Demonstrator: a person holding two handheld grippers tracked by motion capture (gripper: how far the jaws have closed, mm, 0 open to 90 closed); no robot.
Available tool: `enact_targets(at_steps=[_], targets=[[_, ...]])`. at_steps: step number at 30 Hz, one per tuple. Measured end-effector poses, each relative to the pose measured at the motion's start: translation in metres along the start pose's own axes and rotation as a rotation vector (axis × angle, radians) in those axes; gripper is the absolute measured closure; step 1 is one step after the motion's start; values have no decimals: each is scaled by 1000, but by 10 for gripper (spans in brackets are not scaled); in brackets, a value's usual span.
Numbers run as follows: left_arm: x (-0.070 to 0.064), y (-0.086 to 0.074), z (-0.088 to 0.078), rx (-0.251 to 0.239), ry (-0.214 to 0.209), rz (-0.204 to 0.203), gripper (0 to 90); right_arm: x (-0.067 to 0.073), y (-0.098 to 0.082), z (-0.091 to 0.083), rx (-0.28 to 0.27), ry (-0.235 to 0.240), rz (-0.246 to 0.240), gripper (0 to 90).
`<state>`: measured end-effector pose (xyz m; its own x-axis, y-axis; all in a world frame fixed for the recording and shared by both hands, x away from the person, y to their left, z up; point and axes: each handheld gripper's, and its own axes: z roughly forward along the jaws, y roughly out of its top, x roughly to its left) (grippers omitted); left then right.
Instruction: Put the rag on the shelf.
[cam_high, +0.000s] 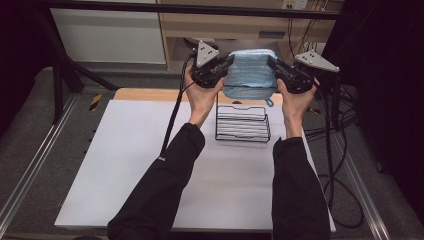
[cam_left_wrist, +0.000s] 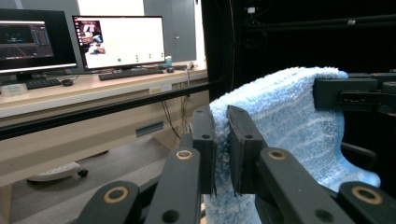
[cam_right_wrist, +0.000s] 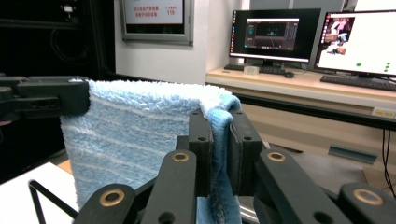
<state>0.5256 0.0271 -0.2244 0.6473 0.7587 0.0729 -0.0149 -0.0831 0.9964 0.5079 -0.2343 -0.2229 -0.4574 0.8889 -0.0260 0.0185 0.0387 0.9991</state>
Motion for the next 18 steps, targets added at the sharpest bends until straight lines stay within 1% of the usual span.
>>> enact_targets(at_steps=[4,7,11,15,18], targets=[[0,-8,2,20,3,13,824,-2,-8,4,20,2,0,820],[0,-12,2,22,2,18,823,-2,-12,4,22,12,-4,820],[-1,-16,2,46,9,50,824,-2,-15,5,31,16,-12,819],[-3,-21,1,56,-5,66,824,-3,-20,4,43,21,-20,818],[-4,-22,1,59,-11,66,824,-4,-23,3,46,25,-12,818]])
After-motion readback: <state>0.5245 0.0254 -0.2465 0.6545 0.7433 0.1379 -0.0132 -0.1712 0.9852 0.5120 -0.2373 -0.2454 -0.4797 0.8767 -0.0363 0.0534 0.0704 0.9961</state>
